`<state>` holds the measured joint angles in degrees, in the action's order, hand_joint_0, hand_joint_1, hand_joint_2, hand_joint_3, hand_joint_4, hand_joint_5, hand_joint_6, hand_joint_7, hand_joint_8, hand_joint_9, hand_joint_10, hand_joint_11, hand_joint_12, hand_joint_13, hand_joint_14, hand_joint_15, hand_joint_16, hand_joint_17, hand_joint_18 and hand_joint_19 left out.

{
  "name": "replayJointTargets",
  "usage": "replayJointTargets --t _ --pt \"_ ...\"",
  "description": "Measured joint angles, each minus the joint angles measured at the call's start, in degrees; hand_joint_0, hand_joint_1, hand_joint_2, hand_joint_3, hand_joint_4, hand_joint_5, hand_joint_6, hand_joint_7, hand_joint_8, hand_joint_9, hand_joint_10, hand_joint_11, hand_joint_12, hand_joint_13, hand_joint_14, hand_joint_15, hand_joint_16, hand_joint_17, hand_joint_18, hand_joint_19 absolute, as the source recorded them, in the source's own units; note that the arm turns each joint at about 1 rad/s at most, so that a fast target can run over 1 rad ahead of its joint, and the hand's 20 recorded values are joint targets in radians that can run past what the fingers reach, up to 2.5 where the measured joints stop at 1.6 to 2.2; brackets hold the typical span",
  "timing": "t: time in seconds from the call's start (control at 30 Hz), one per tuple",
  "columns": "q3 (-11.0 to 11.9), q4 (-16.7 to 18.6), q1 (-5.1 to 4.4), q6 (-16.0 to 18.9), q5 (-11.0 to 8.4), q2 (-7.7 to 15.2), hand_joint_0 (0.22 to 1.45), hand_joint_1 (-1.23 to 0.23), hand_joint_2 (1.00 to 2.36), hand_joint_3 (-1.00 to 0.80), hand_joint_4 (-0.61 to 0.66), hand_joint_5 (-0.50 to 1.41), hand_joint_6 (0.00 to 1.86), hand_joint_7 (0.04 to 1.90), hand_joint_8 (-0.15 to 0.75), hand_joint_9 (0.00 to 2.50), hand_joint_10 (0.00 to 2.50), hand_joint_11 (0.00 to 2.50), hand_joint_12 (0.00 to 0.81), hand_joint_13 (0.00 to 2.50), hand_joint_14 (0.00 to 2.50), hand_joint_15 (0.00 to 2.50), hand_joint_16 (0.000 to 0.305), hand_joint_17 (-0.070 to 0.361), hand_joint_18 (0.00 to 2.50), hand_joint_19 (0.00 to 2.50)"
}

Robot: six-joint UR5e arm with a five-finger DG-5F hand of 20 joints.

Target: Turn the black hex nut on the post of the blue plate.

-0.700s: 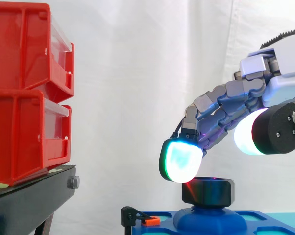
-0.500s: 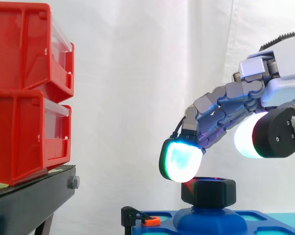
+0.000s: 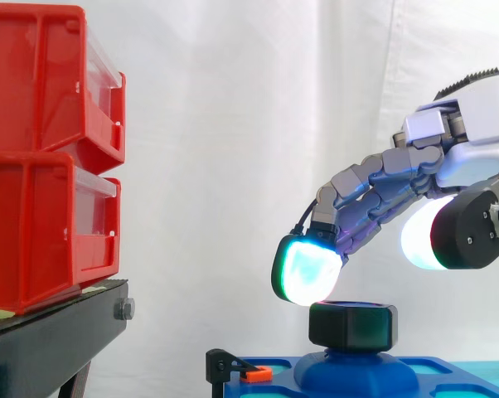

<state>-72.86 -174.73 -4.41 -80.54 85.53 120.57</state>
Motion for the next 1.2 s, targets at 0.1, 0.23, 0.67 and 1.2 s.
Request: replayJointTargets --t 0.1,0.23,0.67,1.2 --pt "0.0 -0.1 1.12 0.0 1.65 0.0 0.50 -0.43 1.00 -0.49 0.24 -0.17 0.50 0.83 0.277 0.45 0.00 0.00 0.353 0.50 0.00 0.09 0.057 0.127 0.40 0.20" --pt "0.0 0.1 2.28 0.0 3.58 0.0 0.50 -0.43 1.00 -0.49 0.24 -0.17 0.50 0.83 0.276 0.46 0.00 0.00 0.353 0.50 0.00 0.09 0.057 0.127 0.41 0.21" --pt "0.0 0.7 2.91 0.1 5.49 0.0 0.50 -0.43 1.00 -0.49 0.25 -0.17 0.50 0.83 0.274 0.50 0.00 0.00 0.351 0.51 0.00 0.10 0.057 0.128 0.41 0.21" --pt "2.6 1.8 -1.57 -0.4 2.82 0.0 0.50 -0.44 1.00 -0.49 0.25 -0.16 0.50 0.83 0.279 0.52 0.00 0.00 0.354 0.50 0.00 0.09 0.057 0.128 0.41 0.21"
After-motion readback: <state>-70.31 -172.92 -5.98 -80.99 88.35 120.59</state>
